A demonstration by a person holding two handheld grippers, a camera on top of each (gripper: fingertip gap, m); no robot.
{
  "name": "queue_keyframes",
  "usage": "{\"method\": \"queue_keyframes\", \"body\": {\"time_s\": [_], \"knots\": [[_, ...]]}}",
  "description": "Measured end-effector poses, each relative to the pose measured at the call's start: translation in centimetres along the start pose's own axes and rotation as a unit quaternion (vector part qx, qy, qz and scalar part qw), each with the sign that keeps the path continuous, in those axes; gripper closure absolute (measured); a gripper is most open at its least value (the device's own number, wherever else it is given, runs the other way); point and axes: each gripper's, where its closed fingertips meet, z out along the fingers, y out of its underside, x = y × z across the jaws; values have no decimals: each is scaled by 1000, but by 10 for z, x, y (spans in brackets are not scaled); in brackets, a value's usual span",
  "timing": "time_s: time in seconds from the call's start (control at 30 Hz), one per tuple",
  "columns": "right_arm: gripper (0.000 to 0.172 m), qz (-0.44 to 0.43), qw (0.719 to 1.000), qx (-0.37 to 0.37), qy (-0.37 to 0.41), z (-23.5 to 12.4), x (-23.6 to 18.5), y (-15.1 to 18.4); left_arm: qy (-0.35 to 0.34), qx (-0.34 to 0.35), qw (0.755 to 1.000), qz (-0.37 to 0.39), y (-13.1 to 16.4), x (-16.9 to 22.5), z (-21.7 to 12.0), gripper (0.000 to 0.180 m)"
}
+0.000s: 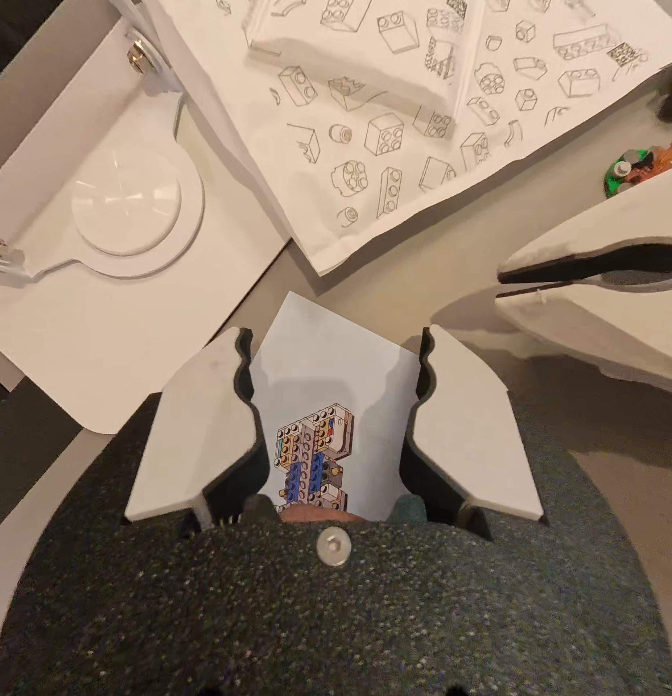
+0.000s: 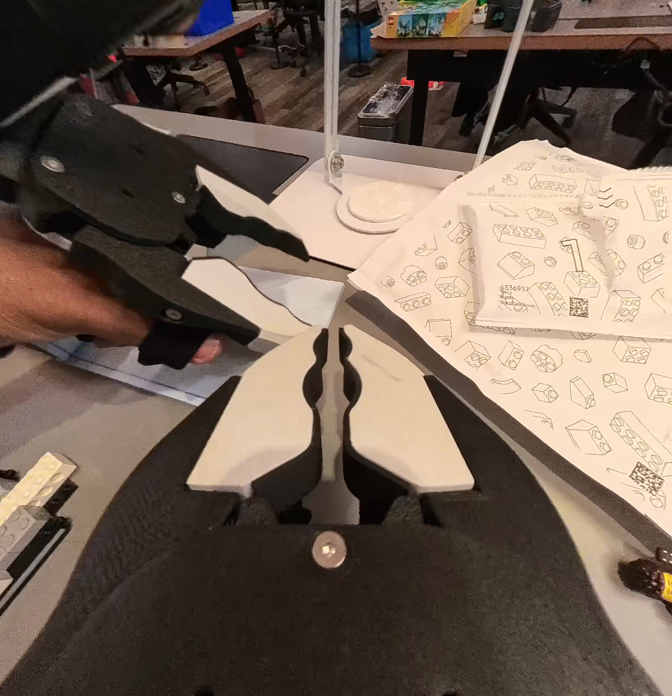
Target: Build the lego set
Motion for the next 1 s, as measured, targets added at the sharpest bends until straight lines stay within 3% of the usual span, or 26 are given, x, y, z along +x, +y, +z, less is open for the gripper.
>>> {"method": "queue_keyframes", "body": {"time_s": [0.5, 1.0], "knots": [[167, -11, 1000, -5, -6, 1, -4, 1, 30, -5, 1000, 3, 10, -2, 12, 97], [167, -12, 1000, -6, -7, 2, -4, 1, 36, 9, 999, 0, 11, -2, 1, 105]]}}
